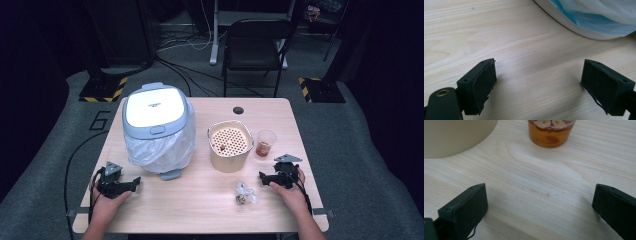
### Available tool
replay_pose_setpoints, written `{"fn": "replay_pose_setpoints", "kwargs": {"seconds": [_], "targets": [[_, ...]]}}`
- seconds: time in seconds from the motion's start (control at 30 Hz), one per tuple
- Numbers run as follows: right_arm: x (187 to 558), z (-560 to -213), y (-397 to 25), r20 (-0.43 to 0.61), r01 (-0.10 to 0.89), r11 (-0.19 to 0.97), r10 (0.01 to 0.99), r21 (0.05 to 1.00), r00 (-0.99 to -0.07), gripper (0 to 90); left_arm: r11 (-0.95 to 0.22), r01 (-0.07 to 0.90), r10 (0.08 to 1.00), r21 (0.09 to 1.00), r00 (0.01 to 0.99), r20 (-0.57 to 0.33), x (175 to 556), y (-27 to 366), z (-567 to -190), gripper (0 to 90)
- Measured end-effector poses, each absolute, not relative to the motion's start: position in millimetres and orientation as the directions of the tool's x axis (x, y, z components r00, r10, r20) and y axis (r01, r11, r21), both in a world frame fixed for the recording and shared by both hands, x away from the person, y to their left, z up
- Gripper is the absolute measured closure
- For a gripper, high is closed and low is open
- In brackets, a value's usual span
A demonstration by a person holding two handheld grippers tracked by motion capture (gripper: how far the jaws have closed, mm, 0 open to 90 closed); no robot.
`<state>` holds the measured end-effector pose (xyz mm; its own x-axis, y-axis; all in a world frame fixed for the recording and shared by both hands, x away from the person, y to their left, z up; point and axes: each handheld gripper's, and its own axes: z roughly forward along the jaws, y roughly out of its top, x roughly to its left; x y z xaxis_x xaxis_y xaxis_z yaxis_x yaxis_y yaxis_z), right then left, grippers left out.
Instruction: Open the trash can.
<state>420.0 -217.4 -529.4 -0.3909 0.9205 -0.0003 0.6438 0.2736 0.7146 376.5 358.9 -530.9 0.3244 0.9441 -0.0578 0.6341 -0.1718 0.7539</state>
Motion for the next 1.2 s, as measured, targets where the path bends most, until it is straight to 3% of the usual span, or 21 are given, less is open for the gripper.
{"fn": "replay_pose_setpoints", "kwargs": {"seconds": [0.13,0.4,0.83,1.0,1.1,1.2], "targets": [[420,-529,-217,0.000,0.644,0.273,0.921,0.715,-0.390,0.0,-0.119,0.633,0.945,0.765,0.308,-0.108,377,363,-531,13.0],[420,-529,-217,0.001,0.644,0.272,0.921,0.715,-0.390,0.0,-0.199,0.628,0.948,0.752,0.319,-0.015,377,355,-531,13.7],[420,-529,-217,-0.001,0.644,0.274,0.920,0.714,-0.391,0.0,-0.180,0.630,0.949,0.756,0.315,-0.037,375,358,-530,18.2],[420,-529,-217,-0.001,0.643,0.274,0.921,0.715,-0.391,0.0,-0.209,0.640,0.943,0.740,0.331,-0.020,374,356,-527,24.7],[420,-529,-217,-0.002,0.643,0.274,0.921,0.715,-0.390,0.0,-0.238,0.645,0.924,0.726,0.380,-0.034,370,350,-523,33.0],[420,-529,-217,-0.002,0.644,0.273,0.921,0.715,-0.389,0.0,-0.275,0.645,0.905,0.713,0.424,-0.034,362,341,-517,34.7]]}}
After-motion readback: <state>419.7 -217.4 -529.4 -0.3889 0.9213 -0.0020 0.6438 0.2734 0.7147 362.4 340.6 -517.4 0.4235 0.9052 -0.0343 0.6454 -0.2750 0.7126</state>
